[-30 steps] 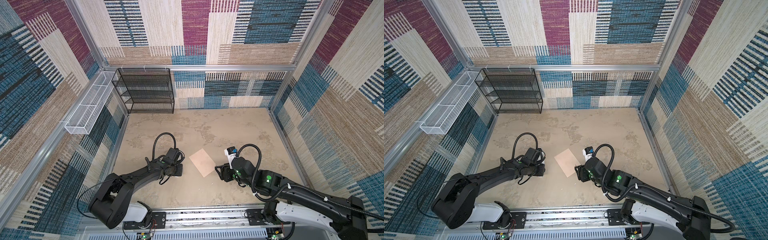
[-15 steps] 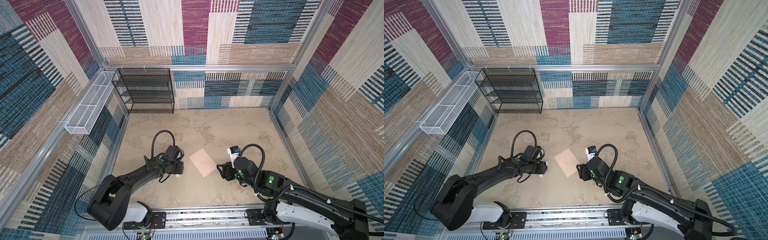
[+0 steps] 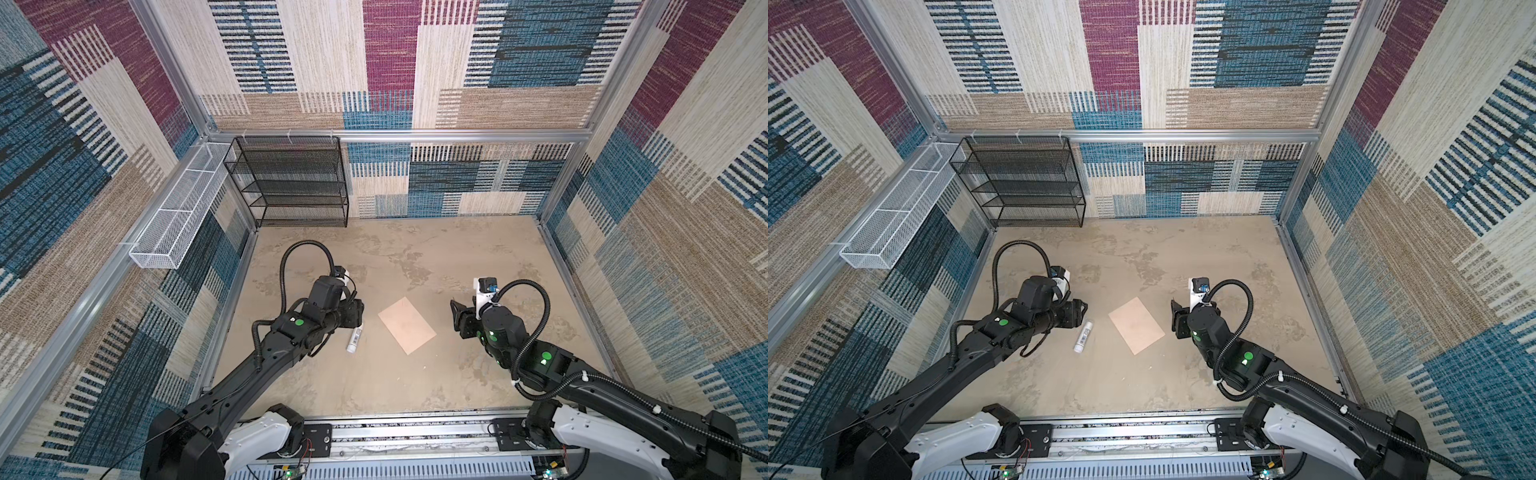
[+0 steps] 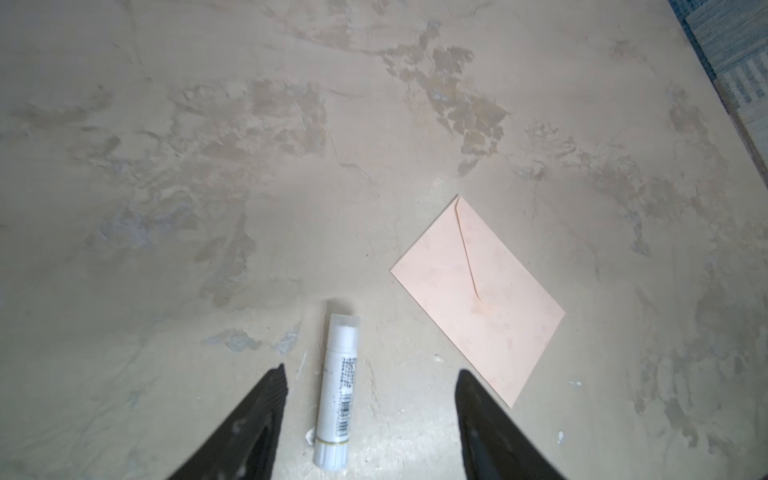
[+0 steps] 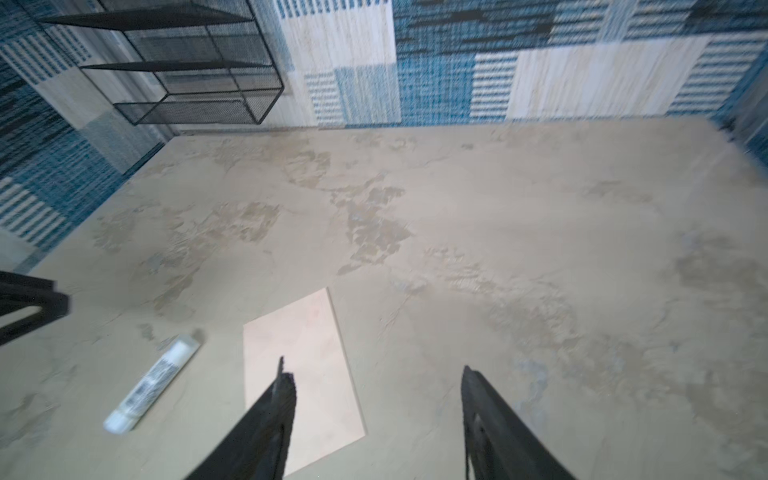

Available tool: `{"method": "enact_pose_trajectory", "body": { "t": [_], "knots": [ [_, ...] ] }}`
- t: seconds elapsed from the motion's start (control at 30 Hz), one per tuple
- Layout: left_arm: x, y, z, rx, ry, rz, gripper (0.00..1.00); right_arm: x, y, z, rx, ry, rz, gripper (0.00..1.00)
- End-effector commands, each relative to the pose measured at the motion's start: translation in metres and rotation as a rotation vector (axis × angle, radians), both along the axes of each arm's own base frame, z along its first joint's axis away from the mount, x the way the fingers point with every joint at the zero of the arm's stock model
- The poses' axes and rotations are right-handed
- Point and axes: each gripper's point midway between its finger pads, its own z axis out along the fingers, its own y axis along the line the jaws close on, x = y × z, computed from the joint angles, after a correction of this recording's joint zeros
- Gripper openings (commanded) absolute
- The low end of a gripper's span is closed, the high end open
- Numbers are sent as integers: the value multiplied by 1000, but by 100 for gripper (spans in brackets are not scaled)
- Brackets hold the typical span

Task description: Place the letter into the envelope and seal it

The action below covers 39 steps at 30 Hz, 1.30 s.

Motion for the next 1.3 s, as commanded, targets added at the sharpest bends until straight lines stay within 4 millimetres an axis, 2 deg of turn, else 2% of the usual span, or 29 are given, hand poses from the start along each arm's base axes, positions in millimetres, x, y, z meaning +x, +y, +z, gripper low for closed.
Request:
{"method": "enact_pose_trajectory", "body": {
  "t": [0.0, 0.13, 0.23, 0.4, 0.5, 0.67, 0.8, 0.87, 0.93, 1.03, 1.07, 1.1, 1.13, 1.17, 1.23, 1.27],
  "knots": [
    [14, 27, 17, 65, -127, 66, 69, 19, -25, 46, -52, -260, -100, 68],
    [25, 61, 27, 63, -235, 178, 71, 32, -66, 49, -51, -346, -214, 71],
    [30, 90, 32, 76, -317, 286, 71, 41, -95, 41, -54, -375, -299, 72],
    [29, 131, 39, 169, -453, 436, 72, 55, -131, 19, -76, -412, -386, 74],
    [28, 147, 38, 200, -509, 491, 72, 64, -148, -2, -96, -393, -419, 75],
    [35, 160, 23, 203, -540, 535, 73, 76, -161, -27, -115, -395, -414, 75],
    [46, 163, 6, 212, -545, 522, 73, 82, -157, -43, -123, -393, -358, 75],
    [50, 163, -8, 226, -532, 505, 73, 84, -154, -48, -136, -412, -333, 75],
    [59, 165, -7, 239, -566, 494, 72, 93, -152, -56, -116, -350, -286, 73],
    [66, 167, -18, 270, -545, 462, 71, 100, -167, -69, -60, -323, -304, 73],
    [67, 169, -26, 264, -528, 461, 72, 101, -169, -67, -58, -333, -313, 77],
    [69, 170, -32, 256, -512, 461, 72, 102, -169, -73, -55, -292, -308, 78],
    [70, 171, -41, 248, -506, 458, 71, 102, -169, -70, -54, -315, -307, 78],
    [73, 172, -50, 235, -507, 456, 72, 101, -169, -70, -56, -315, -307, 98],
    [77, 173, -66, 210, -500, 445, 72, 102, -169, -69, -55, -317, -307, 100],
    [81, 176, -67, 208, -517, 450, 72, 102, -169, -69, -53, -311, -304, 100]
  ]
}}
